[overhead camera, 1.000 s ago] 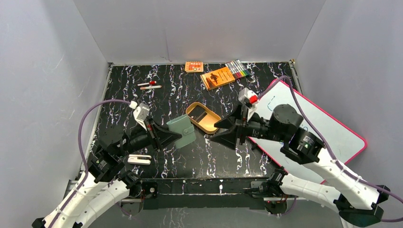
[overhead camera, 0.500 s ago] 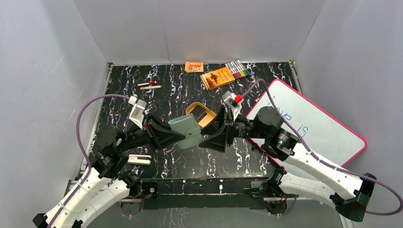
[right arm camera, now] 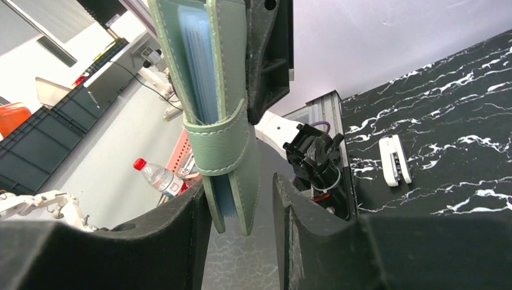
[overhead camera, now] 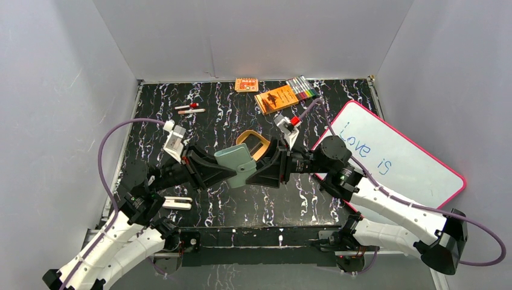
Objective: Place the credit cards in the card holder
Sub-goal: Close the card holder.
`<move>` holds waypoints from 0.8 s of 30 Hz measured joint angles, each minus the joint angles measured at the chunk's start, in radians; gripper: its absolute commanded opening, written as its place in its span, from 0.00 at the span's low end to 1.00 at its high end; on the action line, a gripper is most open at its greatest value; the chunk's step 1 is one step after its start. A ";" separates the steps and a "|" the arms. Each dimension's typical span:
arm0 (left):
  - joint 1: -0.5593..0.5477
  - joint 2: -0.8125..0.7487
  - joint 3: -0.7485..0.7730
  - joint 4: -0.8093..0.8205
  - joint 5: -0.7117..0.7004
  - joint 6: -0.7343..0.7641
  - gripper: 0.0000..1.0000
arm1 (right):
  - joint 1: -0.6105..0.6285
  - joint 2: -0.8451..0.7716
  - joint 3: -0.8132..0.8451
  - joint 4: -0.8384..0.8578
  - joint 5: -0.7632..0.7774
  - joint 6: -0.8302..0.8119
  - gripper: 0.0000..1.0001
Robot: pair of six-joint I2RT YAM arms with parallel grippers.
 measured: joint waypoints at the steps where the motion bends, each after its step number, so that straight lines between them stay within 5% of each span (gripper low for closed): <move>1: 0.000 -0.001 -0.002 0.002 -0.002 0.000 0.02 | 0.000 0.003 0.000 0.010 -0.006 0.008 0.43; 5: 0.000 -0.009 -0.014 0.017 -0.009 -0.008 0.03 | 0.001 0.014 -0.009 0.064 -0.013 0.036 0.41; 9: 0.000 -0.015 -0.027 0.031 -0.016 -0.016 0.11 | 0.007 0.034 -0.011 0.113 -0.021 0.054 0.22; 13: 0.003 -0.027 -0.037 0.035 -0.026 -0.034 0.55 | 0.039 0.038 -0.008 0.104 0.011 -0.006 0.06; 15: 0.002 -0.028 -0.042 0.050 -0.021 -0.041 0.65 | 0.085 0.040 0.005 0.056 0.058 -0.060 0.03; 24: -0.001 -0.063 -0.151 0.134 -0.026 -0.137 0.73 | 0.177 0.013 -0.017 -0.012 0.259 -0.239 0.00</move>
